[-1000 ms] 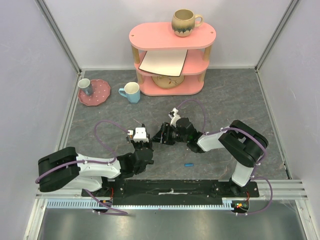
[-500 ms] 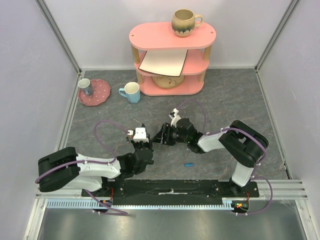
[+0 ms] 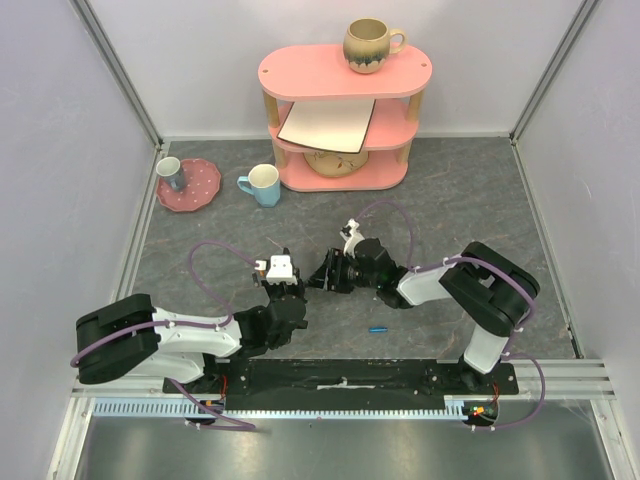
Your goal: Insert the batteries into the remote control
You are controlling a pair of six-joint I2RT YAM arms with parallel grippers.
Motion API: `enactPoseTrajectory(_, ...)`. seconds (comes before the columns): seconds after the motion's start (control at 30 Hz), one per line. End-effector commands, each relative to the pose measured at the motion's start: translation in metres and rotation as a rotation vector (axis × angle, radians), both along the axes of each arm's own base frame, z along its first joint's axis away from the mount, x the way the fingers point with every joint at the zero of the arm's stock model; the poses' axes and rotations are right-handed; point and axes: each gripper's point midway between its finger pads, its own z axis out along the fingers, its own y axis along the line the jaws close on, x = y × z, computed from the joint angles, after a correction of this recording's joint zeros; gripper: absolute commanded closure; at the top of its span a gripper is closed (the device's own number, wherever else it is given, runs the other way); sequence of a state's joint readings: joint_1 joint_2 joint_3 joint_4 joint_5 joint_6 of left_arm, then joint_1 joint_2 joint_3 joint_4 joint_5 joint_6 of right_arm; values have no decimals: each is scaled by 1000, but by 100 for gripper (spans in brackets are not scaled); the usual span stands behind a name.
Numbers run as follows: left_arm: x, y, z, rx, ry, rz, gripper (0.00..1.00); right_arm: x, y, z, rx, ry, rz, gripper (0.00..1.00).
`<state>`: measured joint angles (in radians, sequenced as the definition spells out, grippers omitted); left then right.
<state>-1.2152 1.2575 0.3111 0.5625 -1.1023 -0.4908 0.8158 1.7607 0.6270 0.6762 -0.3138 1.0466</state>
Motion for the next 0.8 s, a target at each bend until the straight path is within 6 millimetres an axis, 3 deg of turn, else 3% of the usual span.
enactPoseTrajectory(0.0, 0, 10, 2, -7, -14, 55, 98, -23, -31, -48, -177, 86, 11, 36)
enactPoseTrajectory(0.27, 0, 9, 0, -8, -8, 51, 98, -20, -29, -36, -157, 62, 6, 35)
enactPoseTrajectory(0.57, -1, 7, -1, -10, -1, 39, 98, 4, -13, 17, -29, -41, -40, 22)
enactPoseTrajectory(0.77, -1, 6, 0, -12, -1, 36, 98, 13, 0, 19, -13, -32, -23, 23)
